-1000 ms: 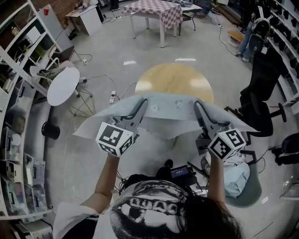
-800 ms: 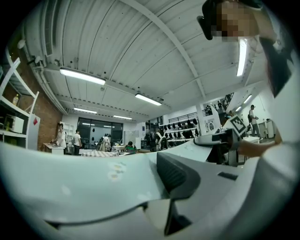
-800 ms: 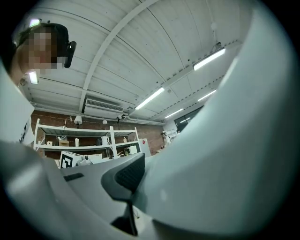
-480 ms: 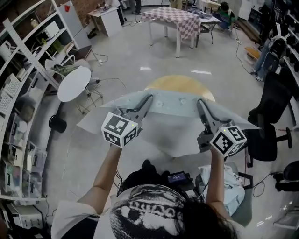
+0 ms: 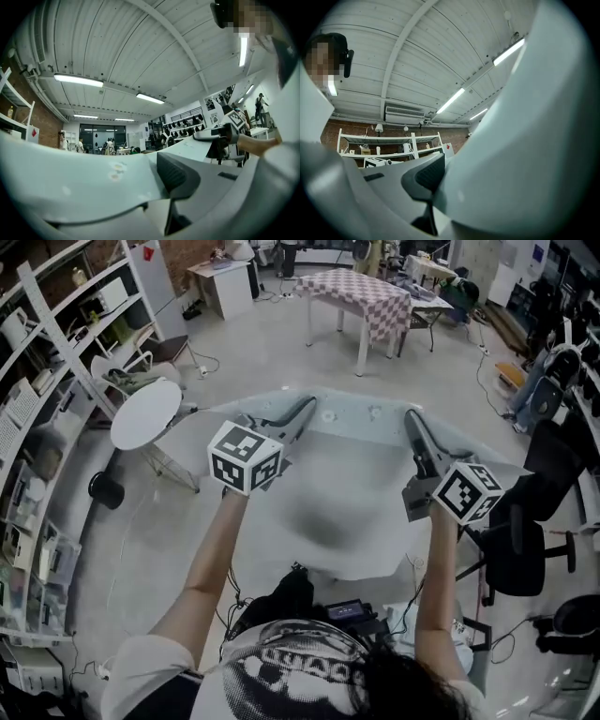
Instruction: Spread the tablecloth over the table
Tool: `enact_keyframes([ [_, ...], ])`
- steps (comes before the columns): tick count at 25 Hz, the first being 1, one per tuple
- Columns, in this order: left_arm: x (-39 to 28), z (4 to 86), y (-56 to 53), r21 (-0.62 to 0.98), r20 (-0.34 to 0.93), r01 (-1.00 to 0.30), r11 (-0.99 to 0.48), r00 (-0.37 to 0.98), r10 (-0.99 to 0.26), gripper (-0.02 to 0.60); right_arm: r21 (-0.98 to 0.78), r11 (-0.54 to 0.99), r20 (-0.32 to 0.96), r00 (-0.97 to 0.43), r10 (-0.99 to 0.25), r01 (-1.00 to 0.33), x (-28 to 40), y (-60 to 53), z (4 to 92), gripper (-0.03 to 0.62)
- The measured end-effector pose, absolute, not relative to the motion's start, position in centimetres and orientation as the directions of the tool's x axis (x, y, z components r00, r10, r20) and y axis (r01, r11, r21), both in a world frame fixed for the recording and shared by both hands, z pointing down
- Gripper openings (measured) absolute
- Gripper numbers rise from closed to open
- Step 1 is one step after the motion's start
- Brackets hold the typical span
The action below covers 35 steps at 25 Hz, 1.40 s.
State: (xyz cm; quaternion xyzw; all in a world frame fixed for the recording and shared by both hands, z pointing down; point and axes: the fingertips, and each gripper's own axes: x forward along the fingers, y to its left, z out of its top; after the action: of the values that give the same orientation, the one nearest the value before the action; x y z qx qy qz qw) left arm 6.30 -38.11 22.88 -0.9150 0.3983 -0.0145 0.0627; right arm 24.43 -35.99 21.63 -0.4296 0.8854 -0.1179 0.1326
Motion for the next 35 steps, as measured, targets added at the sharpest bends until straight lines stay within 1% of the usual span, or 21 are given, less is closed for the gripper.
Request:
enact_keyframes([
  [9,7.3,20.5,-49.9,-0.144,-0.035,-0.724,-0.675,0.685,-0.727,0.086,-0.336,0.601,-0.114,-0.602,-0.791,-0.725,25.3,-47.9,18.8,0.071],
  [17,5.4,17.4,-60.9,-0.157,-0.08,-0.721,-0.675,0.69,-0.719,0.086,-0.268,0.609,-0.115,-0.603,-0.79,-0.746,23.3,-58.9,15.4,0.071],
  [22,5.8,13.7,-67.3,-0.23,-0.123,-0.722,-0.652,0.686,-0.717,0.086,-0.24,0.609,-0.141,-0.593,-0.793,-0.756,23.8,-65.6,12.2,0.071],
  [25,6.4,10.7,-70.5,-0.313,-0.164,-0.725,-0.613,0.677,-0.717,0.086,-0.177,0.614,-0.185,-0.587,-0.788,-0.769,24.3,-68.9,9.5,0.071],
  [28,7.2,8.2,-73.2,-0.371,-0.236,-0.72,-0.586,0.684,-0.69,0.086,-0.095,0.592,-0.214,-0.565,-0.797,-0.8,25.0,-71.8,7.0,0.071],
  [31,8.2,7.5,-75.0,-0.347,-0.283,-0.712,-0.611,0.7,-0.655,0.087,-0.06,0.562,-0.207,-0.541,-0.815,-0.825,26.1,-73.8,6.2,0.071],
  [33,8.8,9.0,-75.4,-0.297,-0.278,-0.701,-0.648,0.713,-0.644,0.087,-0.066,0.549,-0.182,-0.531,-0.828,-0.833,26.7,-74.2,7.5,0.072],
  [35,9.4,11.6,-75.7,-0.23,-0.246,-0.68,-0.696,0.733,-0.635,0.087,-0.091,0.534,-0.146,-0.519,-0.842,-0.84,27.4,-74.4,10.1,0.072],
])
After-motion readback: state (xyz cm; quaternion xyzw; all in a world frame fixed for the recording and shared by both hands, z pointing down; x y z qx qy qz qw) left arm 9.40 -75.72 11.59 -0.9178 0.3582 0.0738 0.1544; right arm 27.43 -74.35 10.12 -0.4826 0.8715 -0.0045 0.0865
